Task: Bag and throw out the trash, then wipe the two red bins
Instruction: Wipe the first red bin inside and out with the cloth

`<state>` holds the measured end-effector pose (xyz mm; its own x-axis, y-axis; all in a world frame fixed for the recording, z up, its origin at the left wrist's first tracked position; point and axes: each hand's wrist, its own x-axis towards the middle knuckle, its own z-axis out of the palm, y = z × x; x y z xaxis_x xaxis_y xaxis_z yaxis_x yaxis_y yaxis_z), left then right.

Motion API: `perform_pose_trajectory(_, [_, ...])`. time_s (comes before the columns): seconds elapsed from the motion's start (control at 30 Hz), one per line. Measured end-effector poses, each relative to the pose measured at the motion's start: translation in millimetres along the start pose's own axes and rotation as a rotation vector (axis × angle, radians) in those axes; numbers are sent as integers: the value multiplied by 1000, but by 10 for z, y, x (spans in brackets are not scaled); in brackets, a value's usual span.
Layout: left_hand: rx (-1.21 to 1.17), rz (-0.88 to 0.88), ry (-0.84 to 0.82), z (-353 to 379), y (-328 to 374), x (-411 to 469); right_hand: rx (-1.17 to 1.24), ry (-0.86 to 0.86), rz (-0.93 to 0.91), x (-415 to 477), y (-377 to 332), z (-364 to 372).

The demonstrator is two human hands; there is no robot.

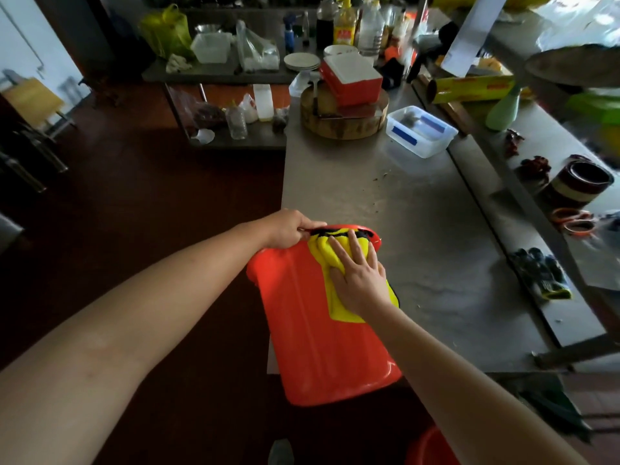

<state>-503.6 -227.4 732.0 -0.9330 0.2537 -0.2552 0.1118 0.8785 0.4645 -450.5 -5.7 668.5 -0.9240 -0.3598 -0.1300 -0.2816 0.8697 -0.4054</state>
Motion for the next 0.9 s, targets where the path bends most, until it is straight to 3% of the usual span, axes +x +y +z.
perform_pose_trajectory(0.43, [1,-8,9,37,109,20,-18,169,-69,-1300,440,563])
perform_pose_trajectory(0.57, [60,-3,-42,-27,349,61,14,190,-54,-1414,463,595])
perform_pose_trajectory(0.8, [118,8,34,335,1104,538,-28,185,-60,-1494,279,618])
perform_pose_trajectory(0.9, [169,-69,25,516,1208,685,-55,191,-67,-1513,179,670])
